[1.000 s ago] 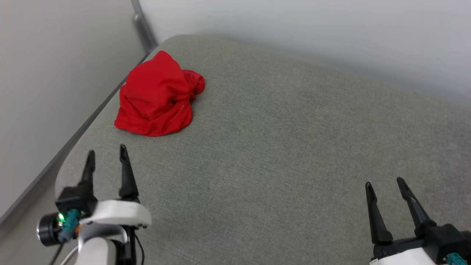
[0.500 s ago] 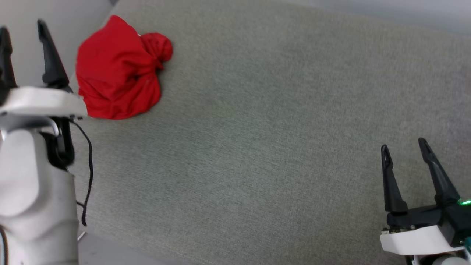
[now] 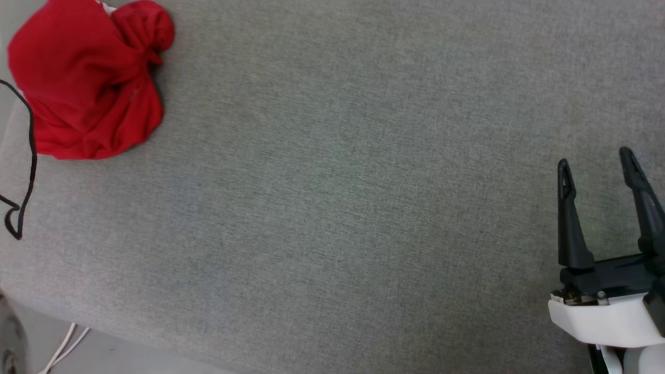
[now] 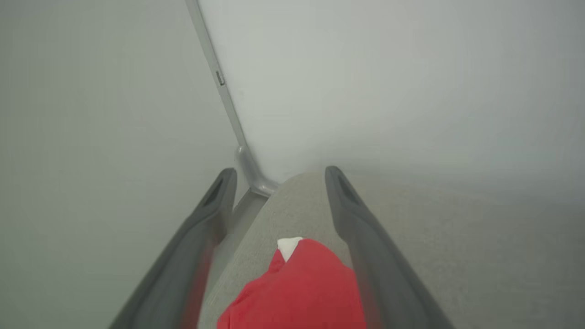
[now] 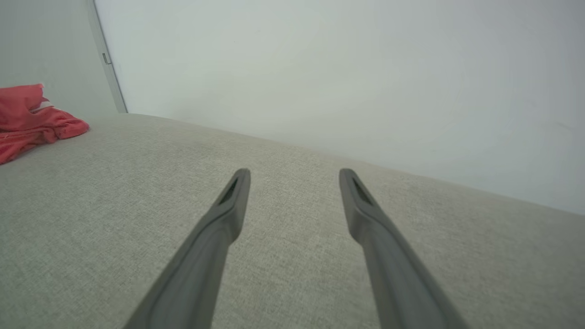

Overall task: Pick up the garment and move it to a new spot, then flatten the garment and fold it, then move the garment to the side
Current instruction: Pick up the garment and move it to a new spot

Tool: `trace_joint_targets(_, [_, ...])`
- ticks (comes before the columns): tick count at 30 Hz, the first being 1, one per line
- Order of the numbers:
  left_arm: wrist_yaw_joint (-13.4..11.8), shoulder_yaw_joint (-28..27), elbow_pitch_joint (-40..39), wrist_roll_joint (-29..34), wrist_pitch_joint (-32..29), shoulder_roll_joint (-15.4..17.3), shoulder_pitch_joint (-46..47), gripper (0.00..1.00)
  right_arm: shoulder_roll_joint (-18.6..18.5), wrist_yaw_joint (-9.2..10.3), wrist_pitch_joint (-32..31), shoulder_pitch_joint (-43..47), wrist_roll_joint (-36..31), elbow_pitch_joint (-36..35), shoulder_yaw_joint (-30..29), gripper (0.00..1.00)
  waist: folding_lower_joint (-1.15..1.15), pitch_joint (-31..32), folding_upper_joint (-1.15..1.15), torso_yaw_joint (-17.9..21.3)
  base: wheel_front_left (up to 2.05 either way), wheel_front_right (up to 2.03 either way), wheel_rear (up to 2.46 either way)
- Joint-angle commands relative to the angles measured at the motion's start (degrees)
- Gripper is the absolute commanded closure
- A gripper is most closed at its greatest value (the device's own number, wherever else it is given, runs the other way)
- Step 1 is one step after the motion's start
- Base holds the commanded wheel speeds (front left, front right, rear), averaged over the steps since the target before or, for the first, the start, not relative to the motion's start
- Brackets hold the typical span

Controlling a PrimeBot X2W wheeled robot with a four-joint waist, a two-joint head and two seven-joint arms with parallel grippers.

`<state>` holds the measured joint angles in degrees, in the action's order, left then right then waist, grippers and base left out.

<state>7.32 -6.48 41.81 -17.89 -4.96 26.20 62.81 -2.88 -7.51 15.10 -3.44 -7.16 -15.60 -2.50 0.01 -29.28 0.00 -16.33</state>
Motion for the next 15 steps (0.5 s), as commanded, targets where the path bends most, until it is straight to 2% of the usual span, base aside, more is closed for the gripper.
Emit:
trace_joint_targets(1, [0.0, 1.23, 0.76, -1.7, -2.29, 0.24, 0.82, 0.0, 0.02, 0.04, 0.11, -0.75, -0.45, -0.37, -0.08, 0.0, -0.01, -1.11, 0.0, 0.82, 0.0, 0.0, 0.0])
trace_joint_targets(8, [0.03, 11.93, 1.07, -18.41, -24.97, 5.65, 0.47, 0.0, 0.02, 0.04, 0.11, -1.58, -1.18, -2.13, -0.24, 0.0, -0.01, -4.23, 0.0, 2.6, 0.0, 0.0, 0.0])
trace_joint_targets(12, [0.04, 17.27, -0.01, -25.71, -36.54, 9.02, -1.92, 0.0, 0.02, 0.04, 0.11, -1.9, -1.5, -2.8, -0.38, 0.0, -0.01, -6.09, 0.0, 3.31, 0.0, 0.0, 0.0])
trace_joint_targets(15, [0.05, 19.95, -1.02, -29.4, -41.55, 10.78, -3.02, 0.0, 0.02, 0.04, 0.11, -2.2, -1.89, -3.25, -0.46, 0.0, -0.01, -7.49, 0.0, 3.66, 0.0, 0.0, 0.0])
